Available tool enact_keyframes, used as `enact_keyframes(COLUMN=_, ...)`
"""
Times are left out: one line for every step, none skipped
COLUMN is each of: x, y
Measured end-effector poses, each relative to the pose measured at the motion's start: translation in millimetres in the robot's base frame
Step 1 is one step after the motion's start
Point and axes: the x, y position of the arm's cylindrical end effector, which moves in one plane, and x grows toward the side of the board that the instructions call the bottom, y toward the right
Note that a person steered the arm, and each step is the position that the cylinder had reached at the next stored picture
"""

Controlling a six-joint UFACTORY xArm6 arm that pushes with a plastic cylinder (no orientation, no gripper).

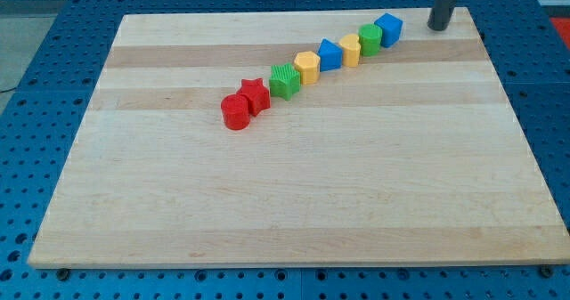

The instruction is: Place a green star to the center of the board

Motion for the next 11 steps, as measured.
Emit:
enact_keyframes(x=-12, y=-24)
enact_keyframes(x=-9, y=-44)
enact_keyframes(x=3, y=-56)
enact_keyframes(x=27, y=-59)
enact_keyframes(x=55, y=-74)
enact_keyframes(x=77, y=-91)
enact_keyframes(x=81, y=-104)
enact_keyframes(x=59, y=-129)
enact_keyframes(x=54, y=-170)
enact_keyframes(x=54, y=-213)
enact_keyframes(x=53, y=-263)
